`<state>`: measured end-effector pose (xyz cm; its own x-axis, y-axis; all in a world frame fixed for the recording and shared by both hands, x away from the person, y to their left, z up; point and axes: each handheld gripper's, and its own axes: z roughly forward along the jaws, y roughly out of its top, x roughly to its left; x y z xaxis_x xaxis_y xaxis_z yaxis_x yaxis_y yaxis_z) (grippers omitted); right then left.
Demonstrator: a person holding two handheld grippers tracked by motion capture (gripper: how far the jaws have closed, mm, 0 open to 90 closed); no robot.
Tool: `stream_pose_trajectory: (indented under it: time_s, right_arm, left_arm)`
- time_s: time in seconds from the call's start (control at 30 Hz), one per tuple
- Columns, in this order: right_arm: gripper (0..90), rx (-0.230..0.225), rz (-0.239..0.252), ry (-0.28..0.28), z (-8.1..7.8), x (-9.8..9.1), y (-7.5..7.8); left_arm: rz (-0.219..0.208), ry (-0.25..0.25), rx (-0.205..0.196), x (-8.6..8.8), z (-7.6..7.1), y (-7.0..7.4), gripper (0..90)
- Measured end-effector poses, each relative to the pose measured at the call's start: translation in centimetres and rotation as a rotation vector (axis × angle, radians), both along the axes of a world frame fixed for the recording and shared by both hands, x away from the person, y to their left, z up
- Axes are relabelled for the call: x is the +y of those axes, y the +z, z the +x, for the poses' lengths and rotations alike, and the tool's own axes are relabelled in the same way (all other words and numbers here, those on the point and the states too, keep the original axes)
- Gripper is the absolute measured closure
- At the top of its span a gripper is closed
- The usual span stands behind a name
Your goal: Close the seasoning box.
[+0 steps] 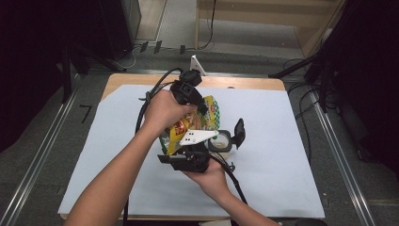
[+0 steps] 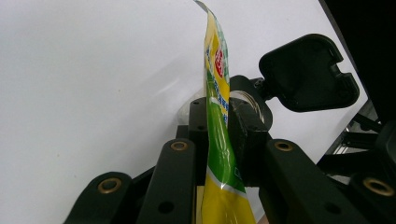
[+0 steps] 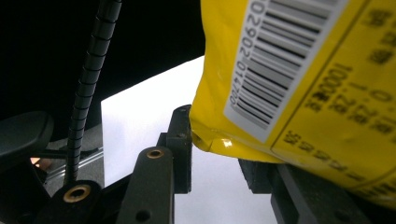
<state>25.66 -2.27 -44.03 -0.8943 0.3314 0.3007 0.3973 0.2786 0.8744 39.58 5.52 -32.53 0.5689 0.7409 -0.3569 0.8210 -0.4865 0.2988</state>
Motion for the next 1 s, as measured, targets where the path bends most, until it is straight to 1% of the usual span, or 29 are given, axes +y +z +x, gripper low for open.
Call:
stream_pose_trajectory:
  time_s: [0.27,0.67,1.0]
  right_arm:
    - [69.5,0.006,-0.004,0.003,-0.03,0.03,-0.06]
    - [69.6,0.004,-0.007,0.001,-0.06,0.06,-0.12]
    - [69.6,0.007,-0.011,0.001,-0.08,0.09,-0.14]
  left_arm:
    - [0.003,-0.004,0.013,0.08,0.15,-0.26,79.9]
    - [0.0,-0.003,0.015,0.06,0.11,-0.41,79.8]
    - [0.005,-0.006,0.026,0.09,0.16,-0.59,79.7]
